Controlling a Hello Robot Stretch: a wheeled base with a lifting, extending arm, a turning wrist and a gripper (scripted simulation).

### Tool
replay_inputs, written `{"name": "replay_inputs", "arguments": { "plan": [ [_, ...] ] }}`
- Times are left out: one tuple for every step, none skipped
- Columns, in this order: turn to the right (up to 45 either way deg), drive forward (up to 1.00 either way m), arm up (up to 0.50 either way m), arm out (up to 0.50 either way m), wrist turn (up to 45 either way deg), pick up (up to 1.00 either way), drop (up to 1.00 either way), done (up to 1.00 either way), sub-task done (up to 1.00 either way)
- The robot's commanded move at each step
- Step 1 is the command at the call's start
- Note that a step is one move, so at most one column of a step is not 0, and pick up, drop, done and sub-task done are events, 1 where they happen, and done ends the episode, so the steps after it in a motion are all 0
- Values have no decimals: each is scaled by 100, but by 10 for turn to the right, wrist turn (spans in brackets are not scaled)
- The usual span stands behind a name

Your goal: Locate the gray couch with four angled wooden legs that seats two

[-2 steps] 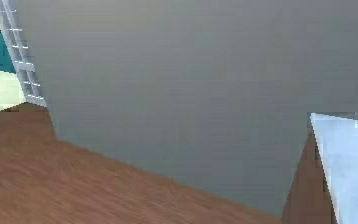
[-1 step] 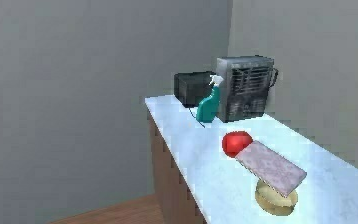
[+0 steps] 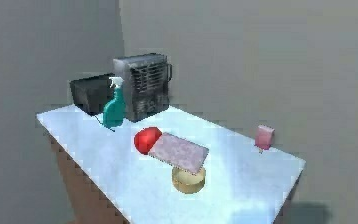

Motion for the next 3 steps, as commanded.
{"name": "replay_inputs", "arguments": {
  "plan": [
    [-450,0,0,0,0,0,0,0,0],
    [-450,0,0,0,0,0,0,0,0],
    [-240,0,0,0,0,0,0,0,0]
  ]
}}
